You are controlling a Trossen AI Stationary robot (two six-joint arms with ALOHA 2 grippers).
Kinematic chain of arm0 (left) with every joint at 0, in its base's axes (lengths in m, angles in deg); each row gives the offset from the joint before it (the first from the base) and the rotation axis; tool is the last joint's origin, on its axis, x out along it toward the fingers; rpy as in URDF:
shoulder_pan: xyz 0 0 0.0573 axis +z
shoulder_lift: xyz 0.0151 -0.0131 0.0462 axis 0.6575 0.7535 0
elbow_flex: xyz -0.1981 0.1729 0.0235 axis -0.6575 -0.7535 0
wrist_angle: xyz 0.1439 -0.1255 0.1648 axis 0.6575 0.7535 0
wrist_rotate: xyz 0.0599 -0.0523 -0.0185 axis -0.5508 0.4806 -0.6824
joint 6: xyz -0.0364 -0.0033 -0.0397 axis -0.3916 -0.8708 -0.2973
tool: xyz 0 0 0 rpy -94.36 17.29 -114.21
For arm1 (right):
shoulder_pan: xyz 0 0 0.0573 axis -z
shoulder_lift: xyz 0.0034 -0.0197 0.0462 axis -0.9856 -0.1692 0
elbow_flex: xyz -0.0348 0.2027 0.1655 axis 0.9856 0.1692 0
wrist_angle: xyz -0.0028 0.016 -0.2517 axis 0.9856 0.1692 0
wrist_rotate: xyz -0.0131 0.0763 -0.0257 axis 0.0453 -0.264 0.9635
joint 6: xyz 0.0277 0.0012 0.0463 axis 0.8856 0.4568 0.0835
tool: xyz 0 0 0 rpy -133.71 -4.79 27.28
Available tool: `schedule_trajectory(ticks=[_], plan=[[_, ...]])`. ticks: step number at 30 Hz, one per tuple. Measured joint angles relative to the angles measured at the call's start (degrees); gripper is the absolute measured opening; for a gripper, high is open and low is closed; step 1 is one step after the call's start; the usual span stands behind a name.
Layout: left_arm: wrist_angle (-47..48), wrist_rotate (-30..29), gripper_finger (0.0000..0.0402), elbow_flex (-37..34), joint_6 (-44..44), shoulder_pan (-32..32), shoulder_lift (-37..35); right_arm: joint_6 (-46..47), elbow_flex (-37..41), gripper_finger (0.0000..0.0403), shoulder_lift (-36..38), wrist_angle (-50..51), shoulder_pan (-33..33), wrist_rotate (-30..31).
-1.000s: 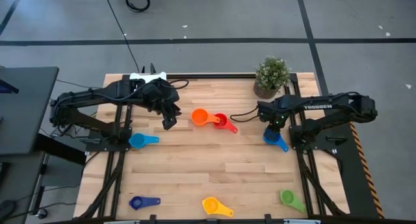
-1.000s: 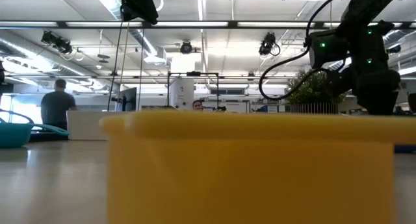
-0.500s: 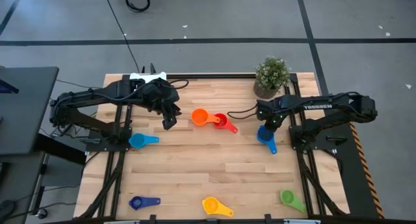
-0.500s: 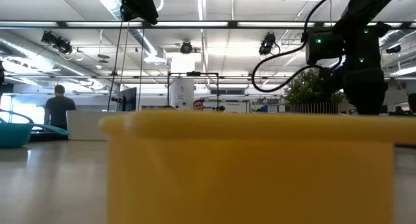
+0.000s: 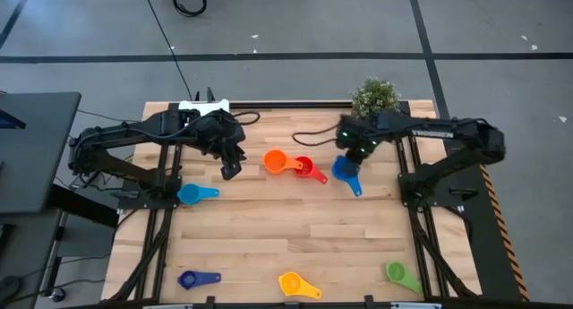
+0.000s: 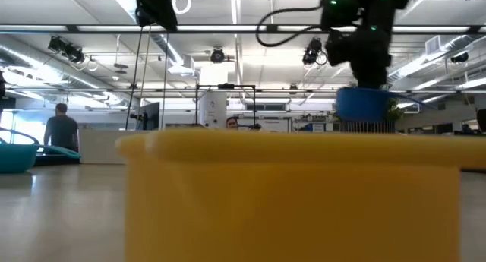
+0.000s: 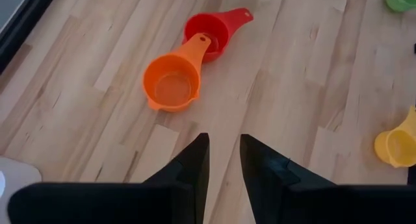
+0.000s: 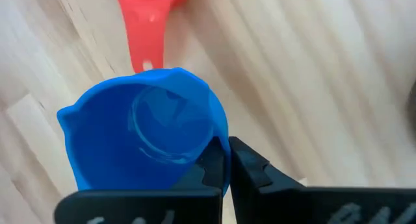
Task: Nest measuring cups in basket
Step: Stack the blue measuring cup on top of the orange measuring cup
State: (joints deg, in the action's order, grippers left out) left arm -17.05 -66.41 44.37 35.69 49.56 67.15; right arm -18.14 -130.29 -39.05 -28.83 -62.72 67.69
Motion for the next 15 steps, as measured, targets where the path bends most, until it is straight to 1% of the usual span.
schedule_trajectory(ticks=[4,10,15], plan=[[0.6,0.0,0.0094,0.0,0.0,0.0,0.0,-6.4,-11.0,0.001,-8.4,2.9,0.0,1.4],[2.3,0.0,0.0094,0.0,0.0,0.0,0.0,-16.3,-29.0,0.001,-20.7,6.2,0.0,1.7],[3.7,0.0,0.0094,0.0,-0.1,0.0,-2.0,-22.2,-41.8,0.001,-30.3,9.2,-0.1,1.7]])
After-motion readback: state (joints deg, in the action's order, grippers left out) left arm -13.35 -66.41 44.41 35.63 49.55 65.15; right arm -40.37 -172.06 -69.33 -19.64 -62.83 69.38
